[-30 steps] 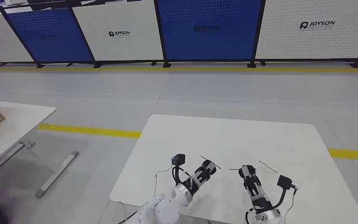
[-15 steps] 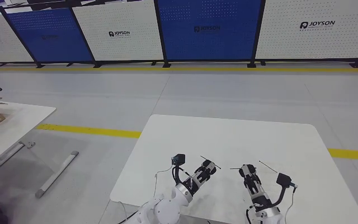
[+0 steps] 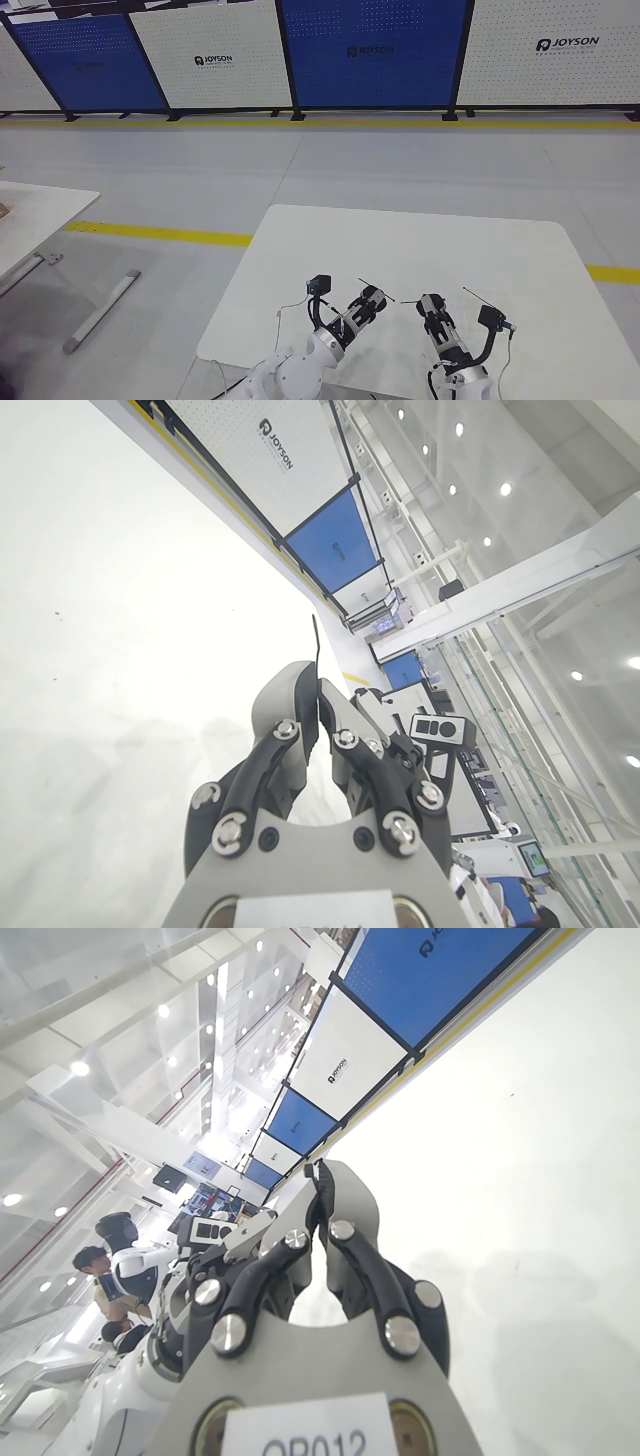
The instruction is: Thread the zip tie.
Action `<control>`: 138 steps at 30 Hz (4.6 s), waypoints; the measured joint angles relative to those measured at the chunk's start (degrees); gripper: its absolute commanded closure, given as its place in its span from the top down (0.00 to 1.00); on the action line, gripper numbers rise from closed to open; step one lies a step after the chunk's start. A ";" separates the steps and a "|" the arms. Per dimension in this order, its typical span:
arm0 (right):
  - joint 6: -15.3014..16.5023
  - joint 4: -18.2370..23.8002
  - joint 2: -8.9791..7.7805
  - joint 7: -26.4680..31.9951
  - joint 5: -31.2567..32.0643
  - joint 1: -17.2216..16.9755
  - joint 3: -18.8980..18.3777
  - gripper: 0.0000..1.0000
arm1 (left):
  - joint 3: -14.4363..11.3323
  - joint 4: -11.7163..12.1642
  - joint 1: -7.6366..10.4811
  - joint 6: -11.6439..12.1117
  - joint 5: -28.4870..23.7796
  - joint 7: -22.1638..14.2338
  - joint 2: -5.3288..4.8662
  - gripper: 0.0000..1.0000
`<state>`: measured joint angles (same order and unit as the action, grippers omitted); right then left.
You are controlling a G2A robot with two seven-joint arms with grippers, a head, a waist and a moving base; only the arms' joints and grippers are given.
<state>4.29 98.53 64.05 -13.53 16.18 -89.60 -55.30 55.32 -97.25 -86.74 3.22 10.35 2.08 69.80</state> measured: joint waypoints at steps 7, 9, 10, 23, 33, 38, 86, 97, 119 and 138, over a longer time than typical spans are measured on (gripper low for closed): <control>1.23 0.68 0.13 0.87 -0.16 -0.83 -0.84 0.00 | 0.00 0.00 0.00 0.00 0.00 0.00 0.00 0.00; 1.43 1.05 0.25 1.42 0.28 -1.12 -0.88 0.00 | 0.00 0.00 0.00 0.00 0.00 0.00 0.00 0.00; 1.32 1.09 0.33 1.49 0.31 -1.13 -0.89 0.00 | 0.00 0.00 0.00 0.00 0.00 0.00 0.00 0.00; 0.28 0.93 0.71 1.27 -0.26 -1.02 -1.14 0.00 | 0.00 0.00 0.00 0.00 0.00 0.00 0.00 0.00; 0.15 0.75 1.49 2.78 0.27 -0.83 -1.44 0.00 | 0.00 0.00 0.00 0.00 0.00 0.00 0.00 0.00; 0.11 0.57 1.87 3.00 0.61 -0.95 -1.66 0.00 | 0.00 0.00 0.00 0.00 0.00 0.00 0.00 0.00; -0.06 -0.76 4.50 4.49 1.72 -0.84 -3.01 0.00 | 0.00 0.00 0.00 0.00 0.00 0.00 0.00 0.00; -0.70 -0.82 5.18 5.72 2.23 -0.50 -3.07 0.00 | 0.00 0.00 0.00 0.00 0.00 0.00 0.00 0.00; 2.10 0.11 5.82 6.08 2.41 -3.19 -5.44 0.00 | 0.00 0.00 0.00 0.00 0.00 0.00 0.00 0.00; 0.69 -0.87 6.85 7.28 3.07 -2.13 -5.18 0.00 | 0.00 0.00 0.00 0.00 0.00 0.00 0.00 0.00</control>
<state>4.99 97.66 70.90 -6.26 19.24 -91.73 -60.48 55.32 -97.25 -86.74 3.22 10.35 2.08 69.80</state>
